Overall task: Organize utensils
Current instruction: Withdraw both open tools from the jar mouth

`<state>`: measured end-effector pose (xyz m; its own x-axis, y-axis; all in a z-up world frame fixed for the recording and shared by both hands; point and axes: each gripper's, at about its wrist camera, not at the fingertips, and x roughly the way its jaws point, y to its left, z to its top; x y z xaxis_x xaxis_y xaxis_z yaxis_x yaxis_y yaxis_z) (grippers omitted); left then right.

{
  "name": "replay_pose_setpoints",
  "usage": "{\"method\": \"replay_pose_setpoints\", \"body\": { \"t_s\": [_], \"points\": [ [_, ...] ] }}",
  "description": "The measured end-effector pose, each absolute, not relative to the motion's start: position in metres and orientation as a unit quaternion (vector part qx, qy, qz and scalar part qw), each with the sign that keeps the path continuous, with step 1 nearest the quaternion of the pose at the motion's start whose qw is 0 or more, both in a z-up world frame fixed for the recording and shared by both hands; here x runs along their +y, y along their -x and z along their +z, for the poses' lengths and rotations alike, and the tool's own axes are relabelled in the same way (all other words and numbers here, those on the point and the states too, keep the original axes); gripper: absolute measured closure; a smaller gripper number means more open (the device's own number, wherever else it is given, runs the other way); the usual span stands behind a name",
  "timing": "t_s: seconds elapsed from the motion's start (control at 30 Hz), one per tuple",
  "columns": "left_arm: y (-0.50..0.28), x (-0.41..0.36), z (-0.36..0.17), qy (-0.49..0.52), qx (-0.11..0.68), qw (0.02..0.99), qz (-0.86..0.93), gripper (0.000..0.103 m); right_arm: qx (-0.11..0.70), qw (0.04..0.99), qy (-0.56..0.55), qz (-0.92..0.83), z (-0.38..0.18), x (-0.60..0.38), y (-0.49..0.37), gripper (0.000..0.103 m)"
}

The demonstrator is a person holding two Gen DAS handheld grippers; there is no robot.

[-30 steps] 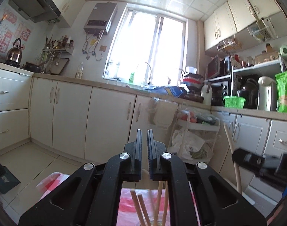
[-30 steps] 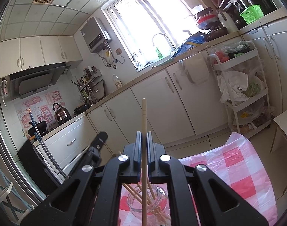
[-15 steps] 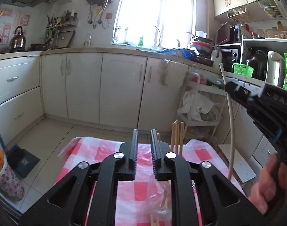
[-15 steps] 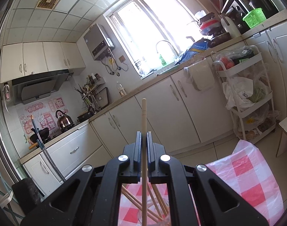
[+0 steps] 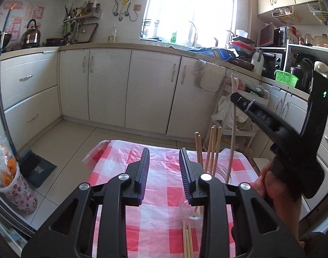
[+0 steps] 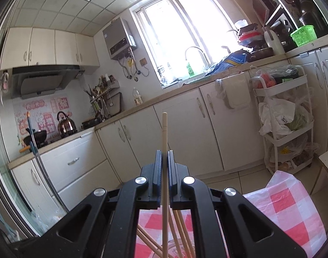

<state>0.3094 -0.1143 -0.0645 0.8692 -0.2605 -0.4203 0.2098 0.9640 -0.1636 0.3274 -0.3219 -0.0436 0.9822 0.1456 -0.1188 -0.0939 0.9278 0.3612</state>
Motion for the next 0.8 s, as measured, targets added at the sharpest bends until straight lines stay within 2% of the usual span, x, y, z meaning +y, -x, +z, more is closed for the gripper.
{"method": "replay_pose_setpoints", "body": {
  "t_s": [0.17, 0.53, 0.8],
  "points": [
    [-0.307, -0.105, -0.068, 0.07, 0.232, 0.964, -0.111, 0.069, 0.093, 0.98, -0.167, 0.063, -0.058, -0.319, -0.33, 0.097],
    [-0.306, -0.094, -0.071, 0.08, 0.234, 0.964, -0.1, 0.068, 0.142, 0.975, -0.155, 0.069, -0.08, -0.318, -0.321, 0.097],
    [-0.303, -0.096, -0.072, 0.082, 0.234, 0.963, -0.108, 0.067, 0.068, 0.978, -0.193, 0.049, -0.047, -0.328, -0.328, 0.097]
  ]
}}
